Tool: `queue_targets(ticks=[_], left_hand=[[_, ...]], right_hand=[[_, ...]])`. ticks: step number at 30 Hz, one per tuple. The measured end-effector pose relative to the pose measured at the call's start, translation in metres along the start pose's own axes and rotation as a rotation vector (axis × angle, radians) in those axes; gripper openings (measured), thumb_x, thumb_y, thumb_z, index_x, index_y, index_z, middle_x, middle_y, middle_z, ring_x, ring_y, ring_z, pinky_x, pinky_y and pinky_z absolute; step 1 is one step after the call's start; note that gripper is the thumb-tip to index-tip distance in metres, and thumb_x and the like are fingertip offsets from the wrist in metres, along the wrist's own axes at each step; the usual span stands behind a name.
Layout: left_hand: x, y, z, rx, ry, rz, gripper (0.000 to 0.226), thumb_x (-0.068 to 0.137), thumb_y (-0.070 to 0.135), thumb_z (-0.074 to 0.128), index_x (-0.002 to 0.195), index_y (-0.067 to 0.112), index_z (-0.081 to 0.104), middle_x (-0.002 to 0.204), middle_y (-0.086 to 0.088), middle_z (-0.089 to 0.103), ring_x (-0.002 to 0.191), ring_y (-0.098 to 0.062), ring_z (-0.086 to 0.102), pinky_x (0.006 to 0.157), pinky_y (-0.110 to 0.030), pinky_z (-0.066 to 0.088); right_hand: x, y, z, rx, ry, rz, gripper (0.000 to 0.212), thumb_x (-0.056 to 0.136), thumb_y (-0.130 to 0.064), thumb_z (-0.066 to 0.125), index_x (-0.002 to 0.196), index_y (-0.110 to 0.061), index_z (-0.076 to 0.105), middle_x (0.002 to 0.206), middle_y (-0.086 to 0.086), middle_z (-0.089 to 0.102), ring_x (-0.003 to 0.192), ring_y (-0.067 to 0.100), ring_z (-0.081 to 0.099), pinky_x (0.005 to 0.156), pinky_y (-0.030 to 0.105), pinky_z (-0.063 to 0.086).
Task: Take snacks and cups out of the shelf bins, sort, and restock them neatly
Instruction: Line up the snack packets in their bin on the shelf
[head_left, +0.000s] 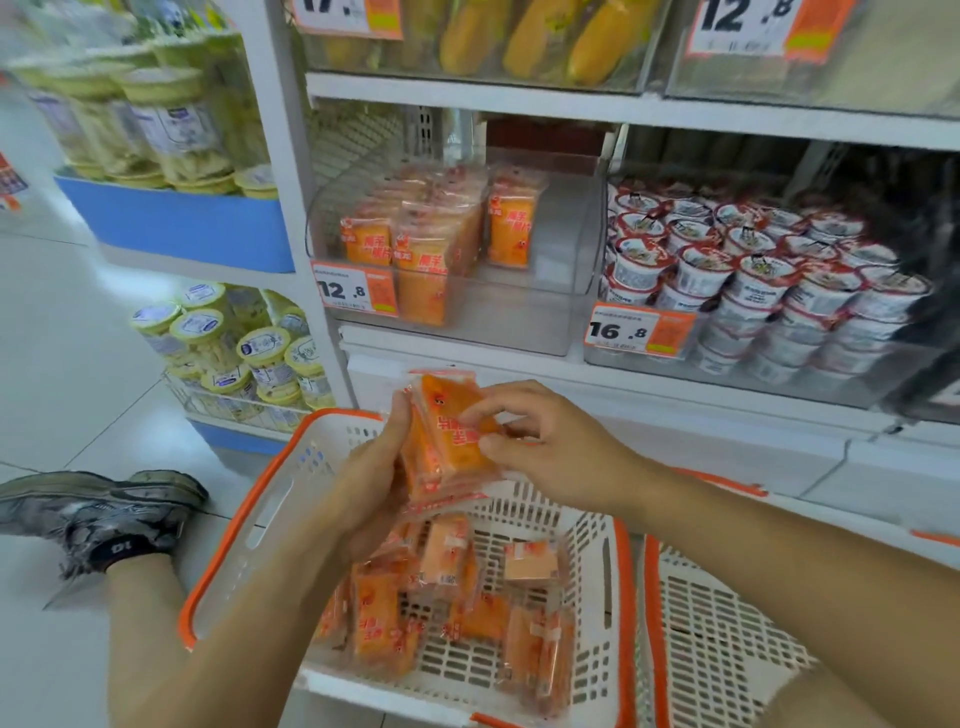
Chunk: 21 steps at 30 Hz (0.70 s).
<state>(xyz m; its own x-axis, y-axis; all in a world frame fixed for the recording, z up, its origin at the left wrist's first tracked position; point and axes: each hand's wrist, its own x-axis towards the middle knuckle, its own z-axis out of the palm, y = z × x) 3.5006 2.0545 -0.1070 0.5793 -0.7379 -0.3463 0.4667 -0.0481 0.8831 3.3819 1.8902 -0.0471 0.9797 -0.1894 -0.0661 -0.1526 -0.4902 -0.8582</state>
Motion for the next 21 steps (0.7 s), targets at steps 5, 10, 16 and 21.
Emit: queue_targets(ticks=[5,10,16,21], left_hand=[[-0.003,0.015,0.010,0.077,-0.063,0.080,0.063,0.083,0.045,0.067,0.130,0.004,0.061,0.125,-0.020,0.067,0.114,-0.033,0.066,0.092,-0.040,0.057],[0.004,0.023,0.013,0.039,-0.083,0.077,0.100,0.051,0.056,0.092,0.128,0.003,0.059,0.121,-0.019,0.069,0.108,-0.032,0.069,0.079,-0.033,0.059],[0.011,0.011,0.018,-0.027,-0.098,-0.039,0.111,0.038,0.052,0.098,0.127,-0.001,0.058,0.120,-0.024,0.068,0.106,-0.038,0.069,0.079,-0.044,0.060],[0.014,0.002,0.015,-0.027,-0.096,-0.074,0.107,0.045,0.059,0.092,0.126,-0.003,0.058,0.117,-0.026,0.069,0.102,-0.038,0.070,0.075,-0.043,0.061]], right_hand=[[0.006,0.005,-0.008,0.032,0.045,0.030,0.039,0.080,-0.018,0.085,0.110,-0.031,0.064,0.128,-0.010,0.048,0.103,0.017,0.065,0.090,0.034,0.057],[0.016,-0.002,-0.029,0.159,0.018,0.163,0.068,0.067,-0.011,0.092,0.120,-0.017,0.049,0.119,0.003,0.059,0.084,0.021,0.070,0.075,0.045,0.062],[0.026,0.000,-0.073,0.269,-0.086,0.272,0.049,0.076,0.006,0.080,0.119,-0.013,0.065,0.103,0.013,0.072,0.084,0.022,0.069,0.065,0.036,0.059],[0.023,0.017,-0.116,0.111,-0.173,0.258,0.043,0.077,0.004,0.080,0.111,-0.023,0.075,0.113,0.005,0.068,0.100,0.021,0.066,0.080,0.038,0.059]])
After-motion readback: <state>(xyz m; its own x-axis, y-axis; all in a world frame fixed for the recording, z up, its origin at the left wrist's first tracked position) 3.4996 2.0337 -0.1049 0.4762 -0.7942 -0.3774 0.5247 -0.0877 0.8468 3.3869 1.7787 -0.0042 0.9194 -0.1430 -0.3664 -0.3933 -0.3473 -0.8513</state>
